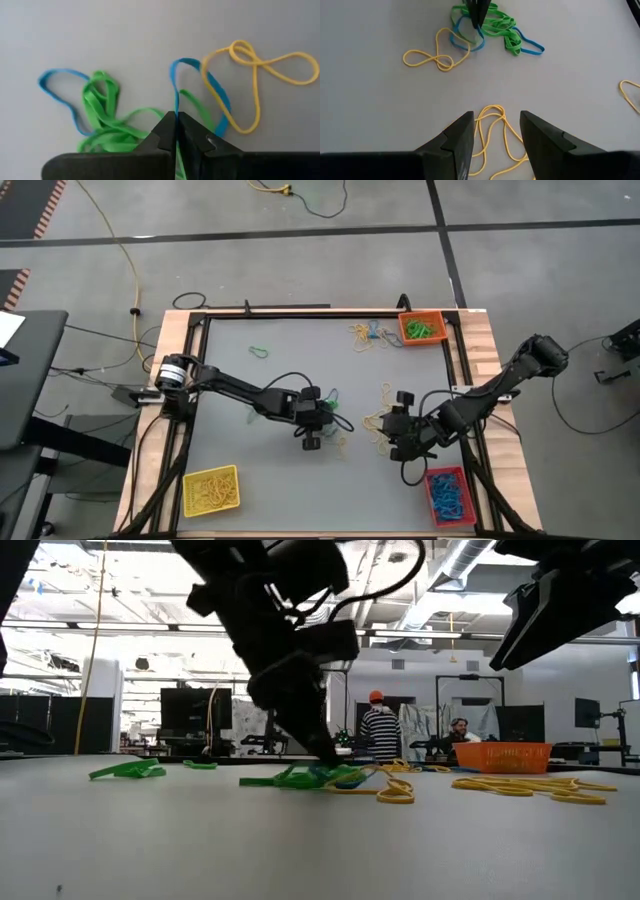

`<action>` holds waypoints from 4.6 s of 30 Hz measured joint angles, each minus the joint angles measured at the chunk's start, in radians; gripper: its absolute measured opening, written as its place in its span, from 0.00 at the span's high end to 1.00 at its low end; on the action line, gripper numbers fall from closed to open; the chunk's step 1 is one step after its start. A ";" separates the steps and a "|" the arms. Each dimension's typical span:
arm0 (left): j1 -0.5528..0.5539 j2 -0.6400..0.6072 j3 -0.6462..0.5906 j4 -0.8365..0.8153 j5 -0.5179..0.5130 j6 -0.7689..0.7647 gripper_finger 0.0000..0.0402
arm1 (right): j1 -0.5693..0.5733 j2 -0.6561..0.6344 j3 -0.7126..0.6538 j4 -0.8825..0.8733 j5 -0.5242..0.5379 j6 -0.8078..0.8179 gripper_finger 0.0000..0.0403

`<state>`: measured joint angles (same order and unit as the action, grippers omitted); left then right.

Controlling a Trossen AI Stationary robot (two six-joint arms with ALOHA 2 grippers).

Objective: Sort rubber bands into baskets
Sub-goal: Put the blue rubber band into the red bin

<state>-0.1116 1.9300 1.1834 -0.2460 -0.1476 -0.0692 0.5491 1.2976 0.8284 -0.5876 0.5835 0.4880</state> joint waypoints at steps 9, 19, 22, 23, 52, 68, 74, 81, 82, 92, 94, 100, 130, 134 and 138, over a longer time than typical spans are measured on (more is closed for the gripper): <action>-0.001 -0.001 0.068 -0.036 -0.018 0.067 1.00 | 0.000 0.000 -0.023 0.138 0.002 -0.038 0.54; -0.001 -0.002 0.073 -0.036 -0.014 0.070 1.00 | -0.094 0.000 -0.272 0.711 -0.043 -0.110 0.54; -0.001 -0.002 0.073 -0.033 -0.013 0.077 1.00 | -0.141 0.000 -0.320 0.808 -0.101 -0.104 0.54; -0.001 -0.002 0.073 -0.032 -0.013 0.077 1.00 | -0.154 0.000 -0.331 0.832 -0.120 -0.104 0.54; -0.001 -0.003 0.073 -0.023 -0.009 0.092 1.00 | -0.320 0.416 -0.232 1.147 -0.348 -0.150 0.55; -0.001 -0.003 0.073 -0.035 -0.009 0.092 1.00 | -0.330 0.415 -0.208 1.118 -0.350 -0.183 0.76; -0.001 -0.003 0.073 -0.036 -0.008 0.092 1.00 | -0.329 0.415 -0.208 1.110 -0.350 -0.191 0.92; -0.002 -0.003 0.073 -0.059 -0.010 0.097 0.98 | -0.324 0.409 -0.209 1.110 -0.350 -0.209 0.95; -0.002 -0.003 0.073 -0.061 -0.014 0.102 0.97 | -0.322 0.404 -0.209 1.109 -0.350 -0.211 0.95; -0.001 -0.033 0.073 -0.088 -0.071 0.114 0.69 | -0.300 0.196 -0.209 0.976 -0.349 -0.282 0.95; -0.001 -0.047 0.073 -0.090 -0.085 0.114 0.65 | -0.300 0.147 -0.209 0.922 -0.352 -0.281 0.95; -0.001 -0.061 0.073 -0.120 -0.085 0.112 0.60 | -0.262 -0.005 -0.209 0.709 -0.408 -0.234 0.95; -0.001 -0.045 0.072 -0.060 -0.063 0.103 0.59 | 0.520 -0.331 -0.212 0.002 -0.635 0.955 0.94; -0.001 -0.046 0.072 -0.037 -0.063 0.110 0.59 | 0.554 -0.271 -0.212 0.015 -0.655 1.016 0.94; -0.001 -0.046 0.072 -0.021 -0.059 0.111 0.59 | 0.555 -0.208 -0.212 0.073 -0.715 1.016 0.94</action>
<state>-0.1127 1.8843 1.2556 -0.2674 -0.2063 0.0414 1.1042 1.0899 0.6167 -0.5144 -0.1315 1.5038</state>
